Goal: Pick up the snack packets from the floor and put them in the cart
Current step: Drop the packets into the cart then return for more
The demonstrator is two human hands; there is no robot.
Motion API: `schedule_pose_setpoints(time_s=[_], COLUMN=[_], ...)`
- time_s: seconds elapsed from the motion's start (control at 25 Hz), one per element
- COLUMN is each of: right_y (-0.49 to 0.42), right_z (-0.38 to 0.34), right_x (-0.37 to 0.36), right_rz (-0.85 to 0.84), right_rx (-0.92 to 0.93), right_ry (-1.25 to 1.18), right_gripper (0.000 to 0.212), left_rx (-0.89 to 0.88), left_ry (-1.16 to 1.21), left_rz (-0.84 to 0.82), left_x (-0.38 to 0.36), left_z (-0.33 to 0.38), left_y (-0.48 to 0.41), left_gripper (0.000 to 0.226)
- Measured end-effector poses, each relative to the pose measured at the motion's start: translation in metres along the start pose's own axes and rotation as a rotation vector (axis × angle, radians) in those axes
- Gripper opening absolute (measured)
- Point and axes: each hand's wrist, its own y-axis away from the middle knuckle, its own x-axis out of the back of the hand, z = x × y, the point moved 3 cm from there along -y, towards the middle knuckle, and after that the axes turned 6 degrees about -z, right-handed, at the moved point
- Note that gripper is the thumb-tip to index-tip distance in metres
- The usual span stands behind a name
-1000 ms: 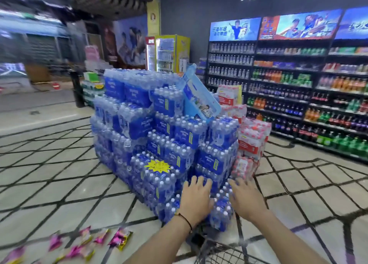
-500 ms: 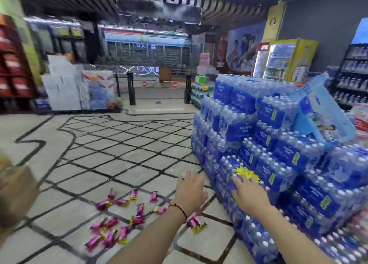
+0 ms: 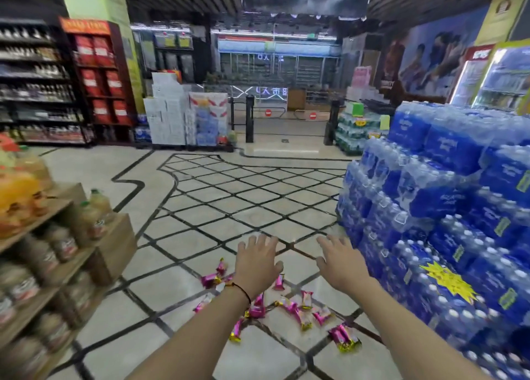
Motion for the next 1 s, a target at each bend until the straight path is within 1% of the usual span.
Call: schedule_pose_setpoints(time_s=[0.12,0.2,0.4,0.64,1.0], right_y=[-0.047,-0.071,-0.132,-0.208,-0.374], right_z=[-0.045,-0.067,-0.102,-0.106,-0.088], right_x=[-0.011,-0.021,-0.050,-0.094,-0.154], right_rz=[-0.001,-0.028,-0.083,-0.165,-0.249], right_rx=[0.049,0.061,0.100,0.132,0.217], right_ry=[0.053,0.047,0.047,0.047,0.038], right_gripper=[0.045,0.045,0.044,0.046,0.046], left_rx=[0.043,0.070,0.109,0.156,0.260], left_ry=[-0.017,-0.016,0.002,0.027,0.031], left_rz=[-0.002,-0.016,-0.048,-0.135,-0.232], left_x=[-0.004,-0.010,-0.034,-0.080,-0.145], left_z=[-0.063,-0.094,-0.145,-0.176,-0.220], left_y=[-0.022,-0.033,-0.062,-0.118,-0.262], left_gripper=[0.059,0.059,0.054,0.050,0.049])
